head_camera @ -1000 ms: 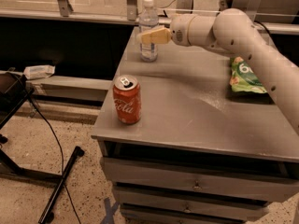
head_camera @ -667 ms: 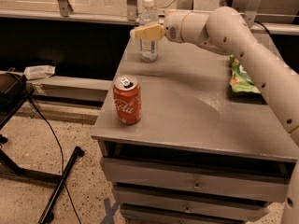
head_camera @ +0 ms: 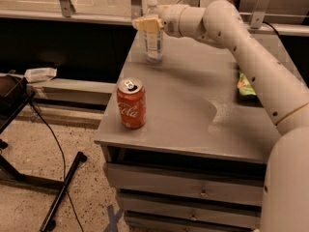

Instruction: Move blue plastic bottle near coke can

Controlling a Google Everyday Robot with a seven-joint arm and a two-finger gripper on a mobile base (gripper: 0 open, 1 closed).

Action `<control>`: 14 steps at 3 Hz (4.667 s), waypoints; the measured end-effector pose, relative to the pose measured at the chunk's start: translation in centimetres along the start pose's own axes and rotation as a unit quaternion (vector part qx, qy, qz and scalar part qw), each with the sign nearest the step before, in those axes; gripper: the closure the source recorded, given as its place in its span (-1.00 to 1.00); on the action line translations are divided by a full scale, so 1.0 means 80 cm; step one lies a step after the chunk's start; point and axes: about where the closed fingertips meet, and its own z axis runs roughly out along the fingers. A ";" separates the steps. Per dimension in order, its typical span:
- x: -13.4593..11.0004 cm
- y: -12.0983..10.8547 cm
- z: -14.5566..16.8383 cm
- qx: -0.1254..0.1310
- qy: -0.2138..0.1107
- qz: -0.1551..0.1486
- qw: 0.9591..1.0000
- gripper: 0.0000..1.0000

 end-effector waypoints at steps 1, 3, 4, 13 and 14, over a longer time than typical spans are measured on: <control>0.001 -0.005 -0.002 -0.008 0.000 0.001 1.000 0.37; -0.051 0.022 -0.071 -0.014 0.006 0.026 1.000 1.00; -0.056 0.057 -0.108 -0.010 0.006 0.060 0.998 1.00; 0.011 0.205 -0.250 -0.114 -0.049 -0.012 0.992 -0.67; 0.013 0.207 -0.250 -0.117 -0.051 -0.016 0.992 -1.00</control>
Offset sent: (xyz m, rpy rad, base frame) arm -0.0166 -0.0290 0.0215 -0.0230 0.0220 0.0252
